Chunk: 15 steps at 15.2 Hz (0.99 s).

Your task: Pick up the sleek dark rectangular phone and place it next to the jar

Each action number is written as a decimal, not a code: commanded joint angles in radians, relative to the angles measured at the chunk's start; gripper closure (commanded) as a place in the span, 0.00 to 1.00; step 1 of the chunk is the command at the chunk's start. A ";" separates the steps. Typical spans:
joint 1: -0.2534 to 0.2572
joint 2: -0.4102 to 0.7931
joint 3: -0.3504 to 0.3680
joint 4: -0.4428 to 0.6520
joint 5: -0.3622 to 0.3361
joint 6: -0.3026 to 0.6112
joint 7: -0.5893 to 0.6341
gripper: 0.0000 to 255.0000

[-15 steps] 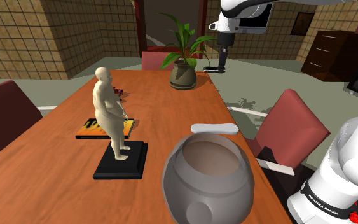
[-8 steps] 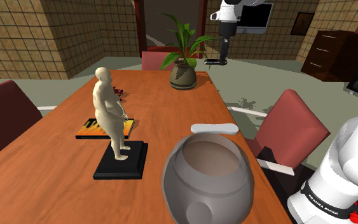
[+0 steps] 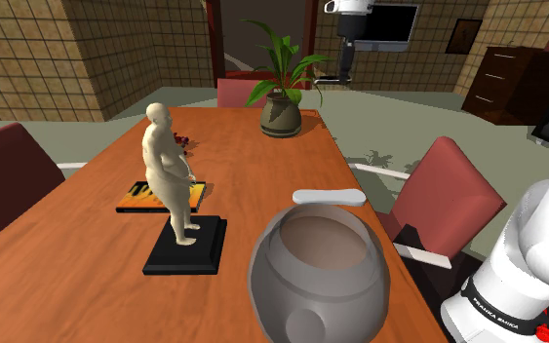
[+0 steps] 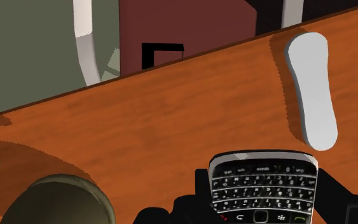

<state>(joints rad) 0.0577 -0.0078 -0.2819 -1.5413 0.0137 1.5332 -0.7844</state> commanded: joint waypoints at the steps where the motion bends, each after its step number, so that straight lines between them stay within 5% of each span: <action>1: -0.001 0.003 -0.001 0.017 0.001 -0.015 -0.001 1.00; 15: 0.085 -0.463 0.183 -0.454 -0.043 -0.004 0.277 1.00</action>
<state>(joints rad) 0.1385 -0.4418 -0.1136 -1.9634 -0.0321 1.5276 -0.5279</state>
